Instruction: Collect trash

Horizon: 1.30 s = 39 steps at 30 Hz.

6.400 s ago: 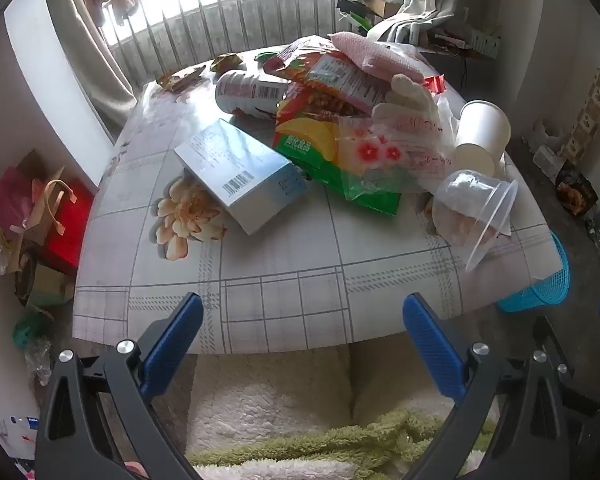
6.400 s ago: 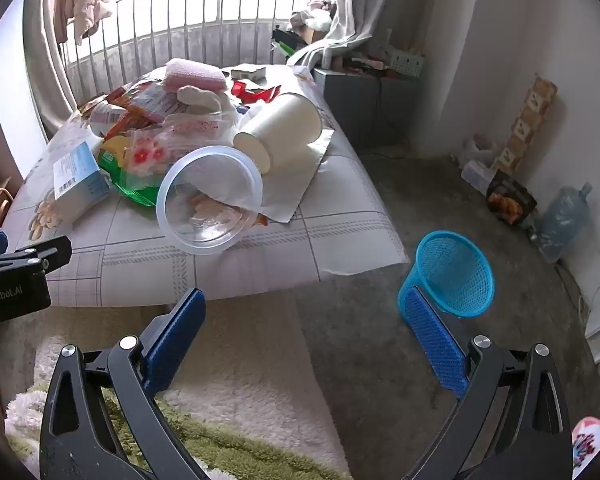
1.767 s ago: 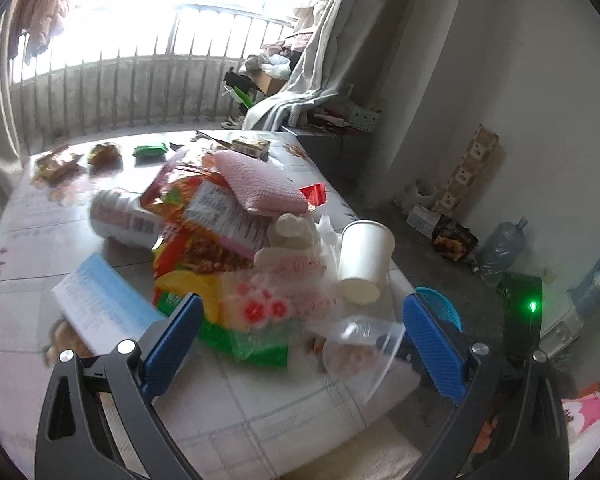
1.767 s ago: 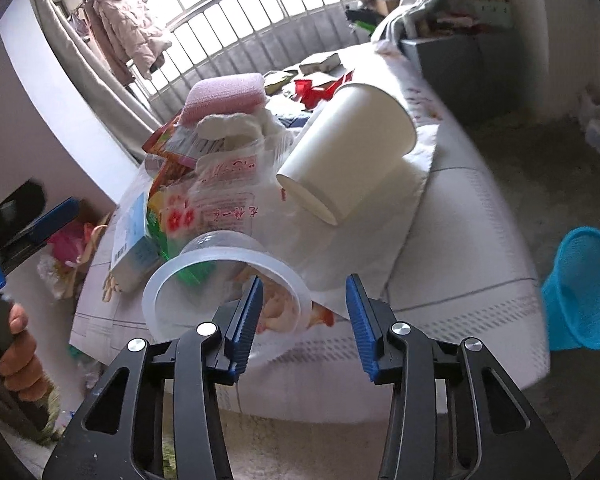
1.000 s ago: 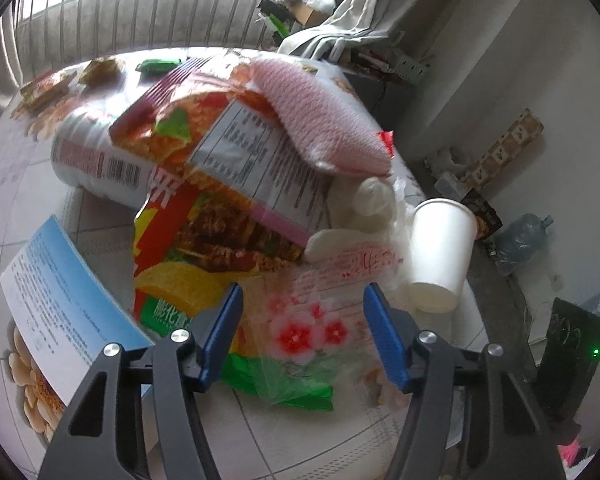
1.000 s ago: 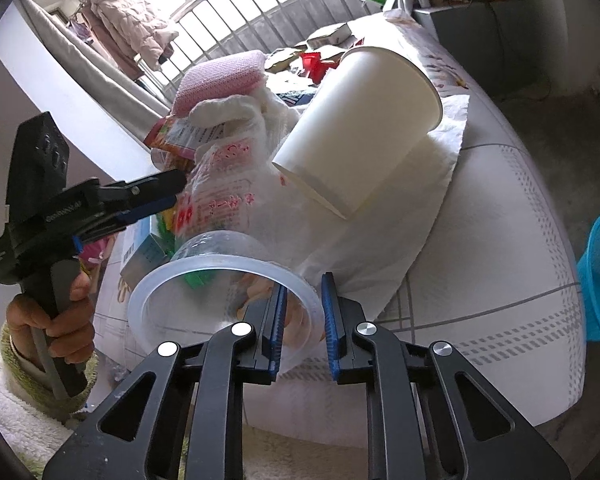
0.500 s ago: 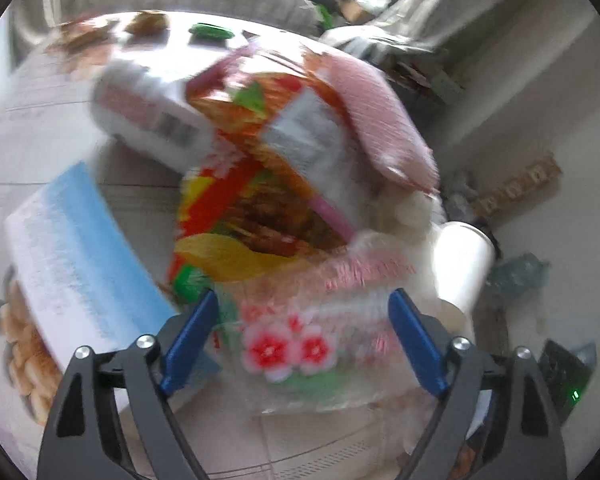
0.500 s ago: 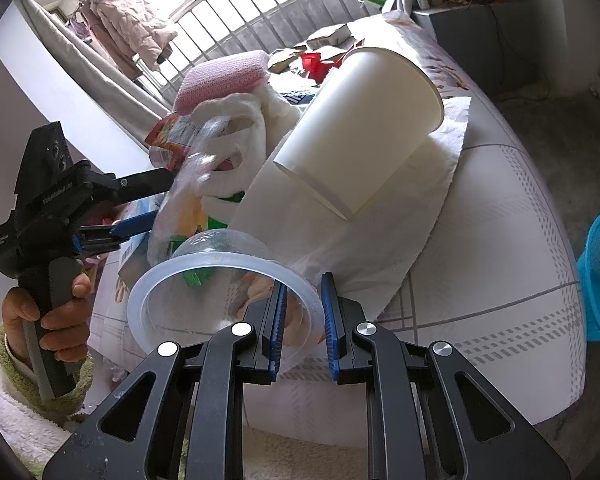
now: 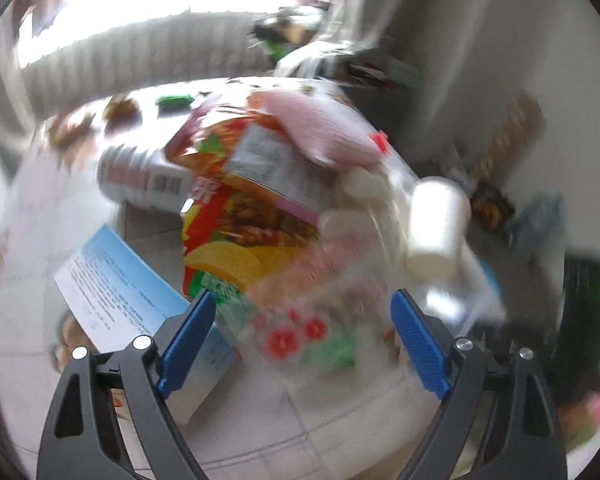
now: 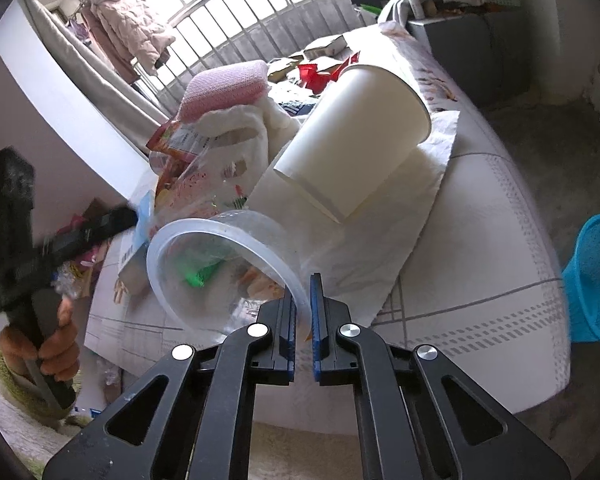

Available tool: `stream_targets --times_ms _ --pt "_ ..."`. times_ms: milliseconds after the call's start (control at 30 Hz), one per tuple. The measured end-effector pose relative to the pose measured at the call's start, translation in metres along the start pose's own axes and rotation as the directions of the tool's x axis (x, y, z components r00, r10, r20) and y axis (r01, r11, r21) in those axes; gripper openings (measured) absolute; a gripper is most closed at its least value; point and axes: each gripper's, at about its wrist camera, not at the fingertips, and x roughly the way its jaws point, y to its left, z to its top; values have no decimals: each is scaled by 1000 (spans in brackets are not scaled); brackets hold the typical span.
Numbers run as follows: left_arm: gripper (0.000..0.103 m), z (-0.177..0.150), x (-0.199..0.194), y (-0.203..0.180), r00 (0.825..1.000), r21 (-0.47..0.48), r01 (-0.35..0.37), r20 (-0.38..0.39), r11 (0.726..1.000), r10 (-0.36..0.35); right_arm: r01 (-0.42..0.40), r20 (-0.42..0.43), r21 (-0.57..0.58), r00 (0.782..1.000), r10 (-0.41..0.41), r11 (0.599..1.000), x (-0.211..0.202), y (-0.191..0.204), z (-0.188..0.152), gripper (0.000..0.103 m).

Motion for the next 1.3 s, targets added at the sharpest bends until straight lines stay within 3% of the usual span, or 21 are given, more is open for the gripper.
stream_targets --times_ms 167,300,467,567,667,800,967,1300 --pt "87 -27 -5 -24 997 196 -75 3 978 76 14 16 21 1000 -15 1000 -7 -4 -1 5" --pt "87 -41 -1 -45 983 337 -185 67 923 173 17 43 54 999 -19 998 -18 -9 -3 4" --pt "86 -56 13 -79 951 520 -307 198 797 237 9 95 124 995 -20 992 -39 -24 -7 4" --pt "81 -63 31 -94 923 605 -384 261 698 282 0 121 159 993 -19 987 -50 -32 -13 4" --pt "76 -69 47 -103 886 655 -462 319 598 336 10 146 185 989 -37 983 -63 -41 -18 4" --pt "71 -72 64 -107 838 683 -539 378 493 394 21 161 209 985 -55 978 -73 -47 -24 4" --pt "63 -67 70 -110 822 676 -563 392 476 414 23 168 235 984 -64 972 -79 -57 -32 4" --pt "16 -69 59 -125 810 668 -582 422 464 408 12 181 257 982 -60 966 -88 -70 -55 4"
